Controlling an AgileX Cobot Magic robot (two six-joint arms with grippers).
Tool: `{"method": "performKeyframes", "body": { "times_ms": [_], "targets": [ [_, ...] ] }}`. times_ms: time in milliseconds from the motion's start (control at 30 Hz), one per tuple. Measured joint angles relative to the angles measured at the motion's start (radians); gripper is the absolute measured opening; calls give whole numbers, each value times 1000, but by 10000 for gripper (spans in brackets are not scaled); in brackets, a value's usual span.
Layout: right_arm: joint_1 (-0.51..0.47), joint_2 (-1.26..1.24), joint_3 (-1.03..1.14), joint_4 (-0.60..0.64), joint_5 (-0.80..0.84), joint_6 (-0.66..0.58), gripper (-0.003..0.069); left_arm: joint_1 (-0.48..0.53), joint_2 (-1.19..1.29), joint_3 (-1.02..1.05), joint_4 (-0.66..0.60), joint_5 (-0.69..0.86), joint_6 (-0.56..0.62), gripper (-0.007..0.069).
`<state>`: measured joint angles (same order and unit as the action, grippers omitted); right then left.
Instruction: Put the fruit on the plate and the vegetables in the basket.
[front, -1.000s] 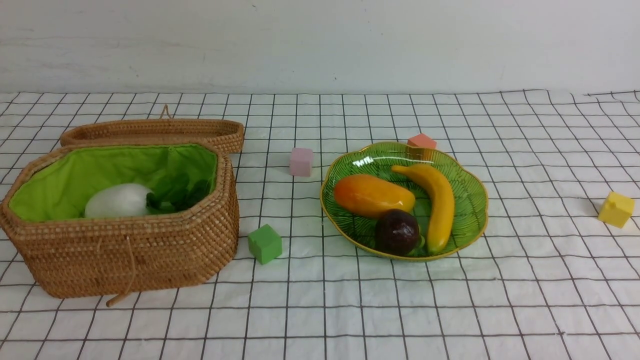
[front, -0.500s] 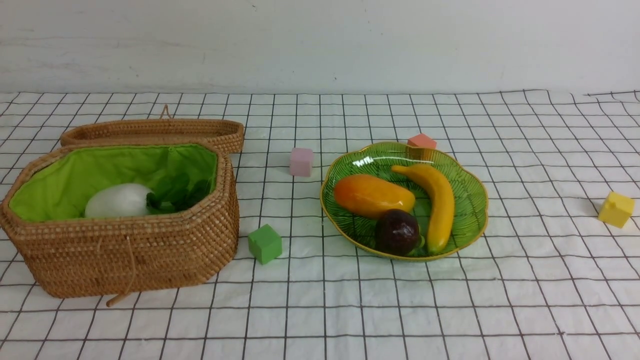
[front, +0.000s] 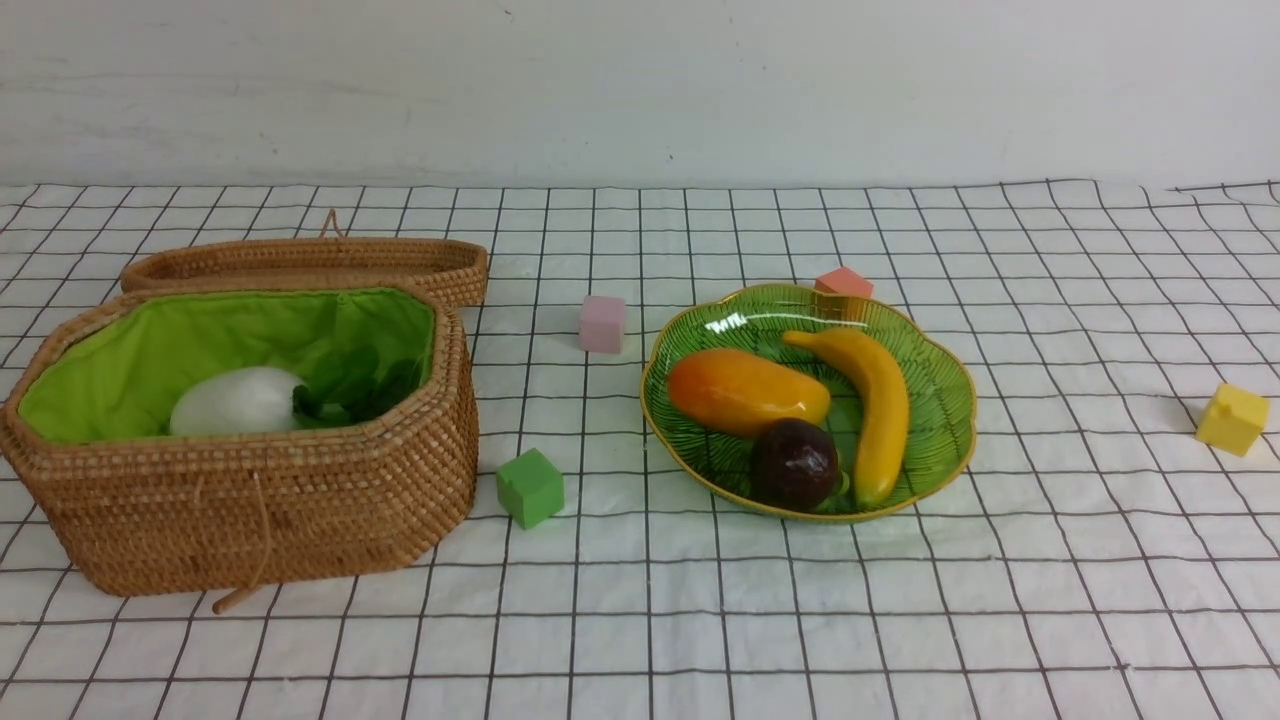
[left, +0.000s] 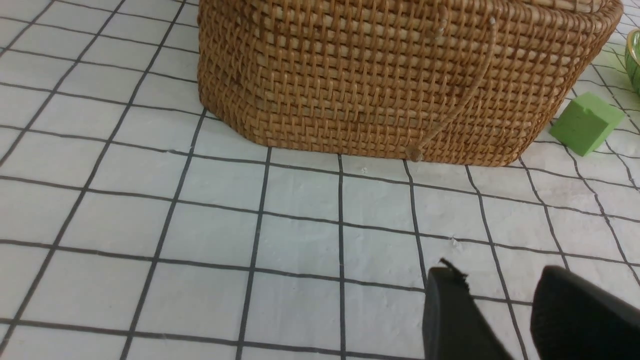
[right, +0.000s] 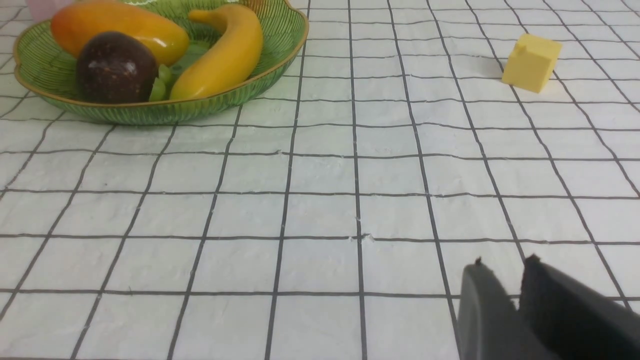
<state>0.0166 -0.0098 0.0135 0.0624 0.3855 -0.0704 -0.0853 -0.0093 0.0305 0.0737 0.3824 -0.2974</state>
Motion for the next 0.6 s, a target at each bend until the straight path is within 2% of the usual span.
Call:
{"method": "performKeyframes", "body": {
  "times_ms": [600],
  "targets": [
    [0,0,0,-2,0,0,161,0,0,0,0,0,0,238]
  ]
}}
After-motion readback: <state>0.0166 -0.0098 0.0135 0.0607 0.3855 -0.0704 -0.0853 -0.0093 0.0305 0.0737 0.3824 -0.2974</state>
